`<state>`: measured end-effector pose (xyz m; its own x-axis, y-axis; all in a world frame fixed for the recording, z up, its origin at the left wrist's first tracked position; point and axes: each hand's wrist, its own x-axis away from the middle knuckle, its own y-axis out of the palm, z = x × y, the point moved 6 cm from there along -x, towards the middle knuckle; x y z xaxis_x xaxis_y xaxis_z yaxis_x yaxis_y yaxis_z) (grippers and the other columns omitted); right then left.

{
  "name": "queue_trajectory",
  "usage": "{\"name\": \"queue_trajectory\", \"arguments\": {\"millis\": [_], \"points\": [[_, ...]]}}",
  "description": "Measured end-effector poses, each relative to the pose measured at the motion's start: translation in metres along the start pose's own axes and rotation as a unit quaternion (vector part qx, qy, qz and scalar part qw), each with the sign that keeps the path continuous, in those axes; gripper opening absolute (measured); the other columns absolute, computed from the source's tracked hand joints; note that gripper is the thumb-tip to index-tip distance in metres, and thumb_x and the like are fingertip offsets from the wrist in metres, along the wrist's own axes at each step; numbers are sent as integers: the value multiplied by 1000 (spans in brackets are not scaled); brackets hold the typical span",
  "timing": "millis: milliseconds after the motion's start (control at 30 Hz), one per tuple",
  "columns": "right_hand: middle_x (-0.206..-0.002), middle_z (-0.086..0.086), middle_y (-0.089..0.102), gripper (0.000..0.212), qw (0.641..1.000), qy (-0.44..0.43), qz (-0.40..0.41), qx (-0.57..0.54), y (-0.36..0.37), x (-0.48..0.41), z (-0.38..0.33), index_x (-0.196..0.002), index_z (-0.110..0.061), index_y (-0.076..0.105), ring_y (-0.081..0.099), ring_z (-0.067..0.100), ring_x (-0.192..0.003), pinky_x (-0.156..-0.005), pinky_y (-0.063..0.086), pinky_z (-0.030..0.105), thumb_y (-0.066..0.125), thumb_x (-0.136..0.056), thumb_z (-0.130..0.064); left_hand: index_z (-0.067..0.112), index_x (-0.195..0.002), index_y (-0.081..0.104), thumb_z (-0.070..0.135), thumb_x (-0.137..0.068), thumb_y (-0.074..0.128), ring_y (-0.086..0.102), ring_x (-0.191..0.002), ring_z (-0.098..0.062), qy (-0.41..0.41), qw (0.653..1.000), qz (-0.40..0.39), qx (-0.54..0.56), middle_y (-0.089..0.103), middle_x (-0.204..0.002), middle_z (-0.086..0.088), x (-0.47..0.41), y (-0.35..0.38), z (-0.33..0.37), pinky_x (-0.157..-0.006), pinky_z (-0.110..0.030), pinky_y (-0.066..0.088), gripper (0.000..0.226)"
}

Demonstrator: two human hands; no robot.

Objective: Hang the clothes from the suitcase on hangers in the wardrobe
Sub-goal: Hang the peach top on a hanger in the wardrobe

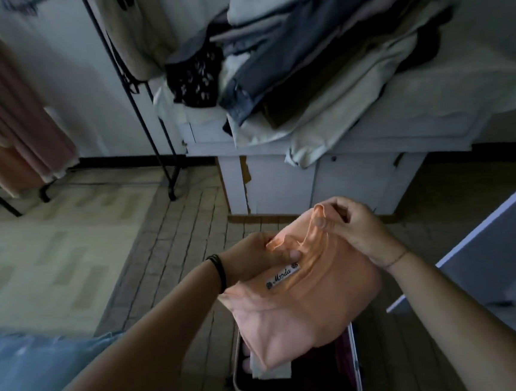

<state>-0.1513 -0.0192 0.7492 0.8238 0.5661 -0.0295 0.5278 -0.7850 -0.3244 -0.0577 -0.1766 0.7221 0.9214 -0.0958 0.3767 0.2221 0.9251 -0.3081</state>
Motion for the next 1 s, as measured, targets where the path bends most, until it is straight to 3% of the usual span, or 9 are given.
{"name": "queue_trajectory", "arguments": {"millis": [100,167,400,500,567,700,800,933,1000], "points": [[-75,-4,67,19,996,-54,64,27,-35,7,-42,-80,-16,64,61,4,-69,-62,46,13,73,-77,-33,21,-99,67,48,-78,67,70,-88,-13,21,1000,2,-20,73,-95,2,8,-10,40,-85,-31,56,34],[-70,1,63,28,993,-75,88,8,-53,8,-62,-77,-6,62,56,6,-63,-59,45,17,72,-78,-32,21,-104,65,58,-74,65,70,-90,-16,15,999,20,-21,73,-99,0,10,-15,54,-85,-35,56,48],[-78,6,61,41,987,-91,74,-113,-71,4,-101,-87,-2,59,57,14,-73,-71,47,28,64,-76,-42,27,-127,50,66,-81,51,60,-109,-18,5,994,97,-48,59,-125,0,10,-13,86,-100,-42,47,60],[-78,5,62,29,977,-81,90,-178,-72,1,-102,-83,-7,60,59,16,-76,-74,48,30,64,-81,-36,26,-137,43,51,-98,29,45,-117,-8,65,994,91,-4,44,-131,11,10,6,114,-103,-30,33,49],[-76,2,61,17,976,-83,92,-176,-71,-3,-100,-78,-14,59,59,15,-75,-73,49,29,62,-87,-29,14,-130,52,51,-98,27,50,-110,-9,76,994,72,21,53,-120,7,9,19,122,-99,-30,36,55],[-79,5,58,16,971,-86,127,-185,-79,-7,-93,-83,-10,56,56,17,-77,-73,47,29,60,-90,-24,-1,-103,64,52,-80,65,62,-97,-30,73,996,39,28,65,-107,-22,-5,31,105,-99,-51,46,58],[-77,2,60,14,965,-73,163,-192,-94,-8,-84,-82,-10,56,57,9,-69,-66,48,23,60,-90,-21,2,-97,67,39,-84,67,66,-93,-23,62,997,43,21,70,-99,-11,-17,27,96,-95,-43,51,39],[-72,-3,62,13,960,-64,193,-192,-118,2,-69,-78,-13,57,59,5,-66,-65,48,19,60,-90,-17,11,-88,70,45,-82,66,66,-85,-17,47,998,32,-5,71,-95,-10,-35,18,89,-85,-33,55,34],[-71,-3,62,14,957,-60,219,-182,-134,9,-63,-77,-14,58,58,4,-65,-65,47,18,59,-91,-17,20,-76,69,51,-81,65,62,-71,-10,49,998,18,-33,68,-77,-1,-44,15,91,-70,-27,54,32]]}}
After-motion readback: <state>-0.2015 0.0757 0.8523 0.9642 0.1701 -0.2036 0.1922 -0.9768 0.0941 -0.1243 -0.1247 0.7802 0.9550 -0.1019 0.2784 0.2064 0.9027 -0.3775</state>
